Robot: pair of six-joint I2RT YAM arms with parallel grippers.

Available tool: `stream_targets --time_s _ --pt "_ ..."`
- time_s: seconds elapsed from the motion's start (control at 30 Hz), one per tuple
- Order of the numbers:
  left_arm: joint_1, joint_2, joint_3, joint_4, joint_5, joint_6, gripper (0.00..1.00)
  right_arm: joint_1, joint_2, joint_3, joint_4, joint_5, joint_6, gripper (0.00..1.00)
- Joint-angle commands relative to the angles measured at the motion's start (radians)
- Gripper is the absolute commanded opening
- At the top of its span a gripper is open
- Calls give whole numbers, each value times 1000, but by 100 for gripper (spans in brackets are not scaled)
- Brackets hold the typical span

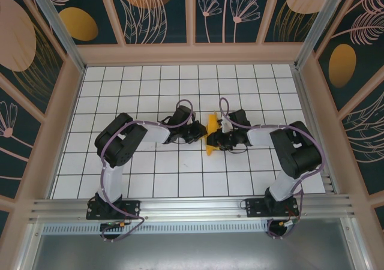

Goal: Fold a paper plane with a square sheet of paper (fold left side to right side)
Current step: Fold the wing for the fifth time at the center of the table.

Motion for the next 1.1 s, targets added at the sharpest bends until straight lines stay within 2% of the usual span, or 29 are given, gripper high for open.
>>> stream_targets --time_s 0.0,0.13,0.3,0.53,0.63,0.77,1.07 --pt "3 30 -22 -12 -34 -3 15 7 -29 25 -62 26 -9 36" --pt "2 24 -17 -23 -39 5 15 -1 -70 -11 -54 22 6 40" --pt "3 23 -17 -23 -42 6 15 7 -80 -52 10 -31 62 40" --pt "3 24 -17 -25 -41 6 15 12 -95 -52 -26 4 57 41" --pt "3 27 -16 -26 -42 6 15 14 -96 -51 -21 -5 64 39" --pt "2 29 -15 -26 -41 4 15 19 -98 -46 -30 -4 63 31" --pt "2 33 -14 -27 -38 5 15 34 -45 -27 -23 5 61 24"
